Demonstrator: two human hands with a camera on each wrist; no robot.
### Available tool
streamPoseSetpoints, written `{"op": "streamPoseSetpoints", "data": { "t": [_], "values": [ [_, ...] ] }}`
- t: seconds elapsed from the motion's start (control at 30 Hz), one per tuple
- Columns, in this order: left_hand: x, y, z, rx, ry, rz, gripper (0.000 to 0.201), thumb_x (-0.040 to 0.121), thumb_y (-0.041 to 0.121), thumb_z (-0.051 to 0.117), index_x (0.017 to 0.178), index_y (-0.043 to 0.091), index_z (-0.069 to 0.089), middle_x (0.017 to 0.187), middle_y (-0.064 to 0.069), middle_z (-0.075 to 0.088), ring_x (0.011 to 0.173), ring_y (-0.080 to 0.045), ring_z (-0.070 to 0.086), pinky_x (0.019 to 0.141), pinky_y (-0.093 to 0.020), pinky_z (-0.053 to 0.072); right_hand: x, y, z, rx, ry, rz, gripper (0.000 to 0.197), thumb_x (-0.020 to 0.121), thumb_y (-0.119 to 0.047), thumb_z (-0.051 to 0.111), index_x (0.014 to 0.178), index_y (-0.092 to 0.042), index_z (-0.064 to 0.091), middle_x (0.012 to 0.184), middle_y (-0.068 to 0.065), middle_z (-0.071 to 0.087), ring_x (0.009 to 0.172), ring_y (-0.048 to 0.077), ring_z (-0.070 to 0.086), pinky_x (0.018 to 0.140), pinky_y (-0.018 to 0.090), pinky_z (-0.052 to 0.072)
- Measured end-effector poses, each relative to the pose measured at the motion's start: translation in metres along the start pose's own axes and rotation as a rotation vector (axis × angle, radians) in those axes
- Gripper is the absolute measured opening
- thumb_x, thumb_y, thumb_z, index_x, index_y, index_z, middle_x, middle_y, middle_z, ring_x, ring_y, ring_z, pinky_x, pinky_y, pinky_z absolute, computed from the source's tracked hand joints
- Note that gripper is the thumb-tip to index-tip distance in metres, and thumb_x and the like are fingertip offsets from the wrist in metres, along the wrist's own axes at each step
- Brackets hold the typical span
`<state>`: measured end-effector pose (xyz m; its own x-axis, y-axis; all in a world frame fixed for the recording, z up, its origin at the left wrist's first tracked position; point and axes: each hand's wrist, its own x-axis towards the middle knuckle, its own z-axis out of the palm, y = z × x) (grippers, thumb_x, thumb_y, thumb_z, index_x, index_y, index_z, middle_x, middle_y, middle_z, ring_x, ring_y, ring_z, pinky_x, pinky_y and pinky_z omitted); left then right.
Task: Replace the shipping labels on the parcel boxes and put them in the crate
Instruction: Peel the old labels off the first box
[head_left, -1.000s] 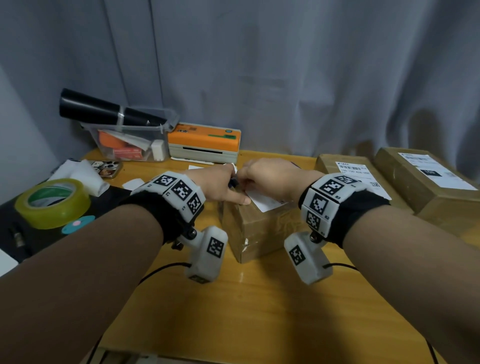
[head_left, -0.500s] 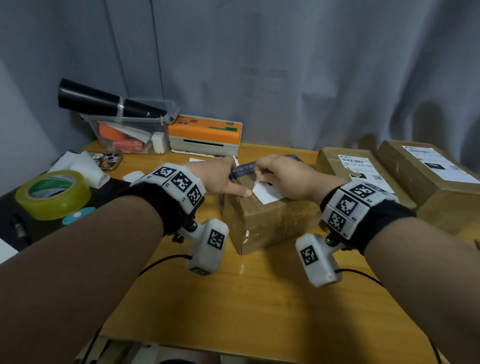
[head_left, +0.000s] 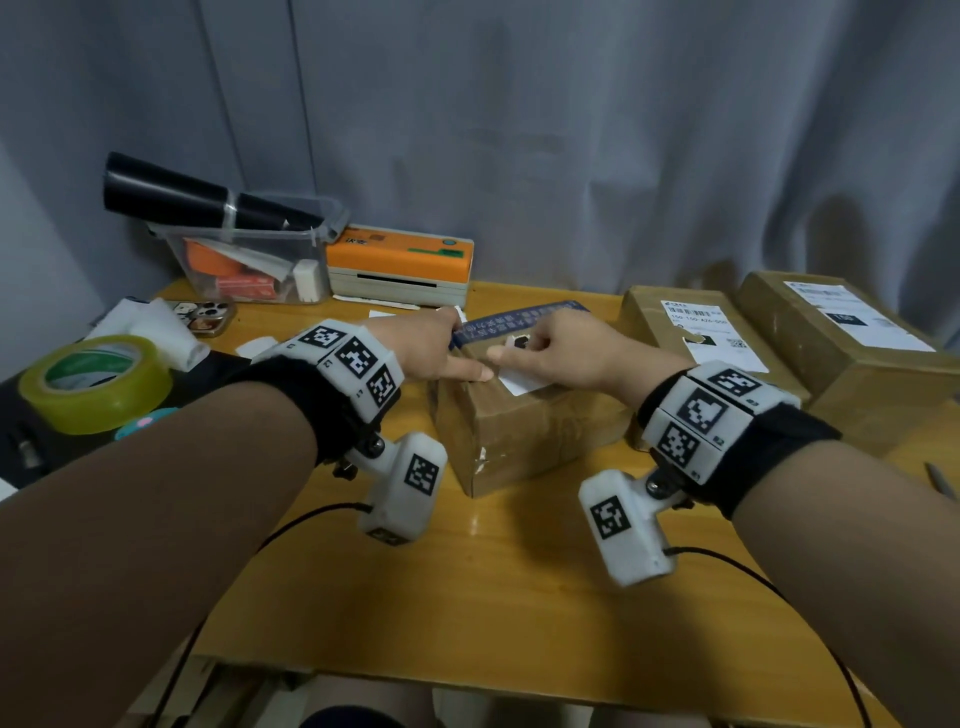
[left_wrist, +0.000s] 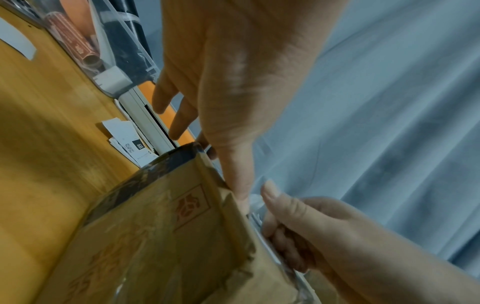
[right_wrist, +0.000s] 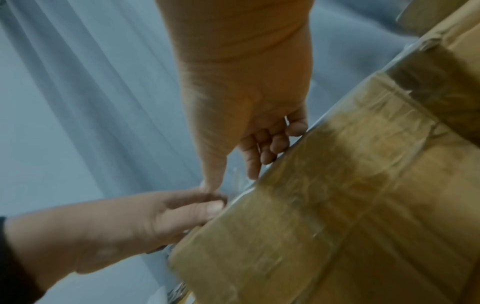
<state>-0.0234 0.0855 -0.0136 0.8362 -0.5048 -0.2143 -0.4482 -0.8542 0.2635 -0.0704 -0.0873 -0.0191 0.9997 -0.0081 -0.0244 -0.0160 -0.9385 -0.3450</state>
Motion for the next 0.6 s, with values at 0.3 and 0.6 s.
{"op": "streamPoseSetpoints", "data": {
  "t": [0.3,0.6],
  "values": [
    [-0.011,0.005,-0.003,0.002,-0.021,0.125,0.060,0.073,0.061,0.065,0.114,0.017,0.058,0.108,-0.002,0.061,0.100,-0.021,0.057,0.092,-0.040,0.047,-0.004,-0.026,0.001,-0.051,0.008,0.174,0.046,0.075,-0.052,0.069,0.064,-0.016,0.042,0.057,-0.002,0.045,0.050,0.011,0.043,0.042,0.023,0.027],
    [-0.004,0.006,-0.005,-0.001,-0.093,0.070,0.095,0.071,0.068,0.060,0.147,0.019,0.029,0.149,0.003,0.037,0.134,-0.019,0.037,0.111,-0.033,0.029,0.007,-0.029,0.003,0.056,0.011,0.237,0.037,0.078,-0.041,0.070,0.072,-0.013,0.047,0.063,-0.001,0.046,0.055,0.011,0.044,0.044,0.025,0.028]
  ]
}}
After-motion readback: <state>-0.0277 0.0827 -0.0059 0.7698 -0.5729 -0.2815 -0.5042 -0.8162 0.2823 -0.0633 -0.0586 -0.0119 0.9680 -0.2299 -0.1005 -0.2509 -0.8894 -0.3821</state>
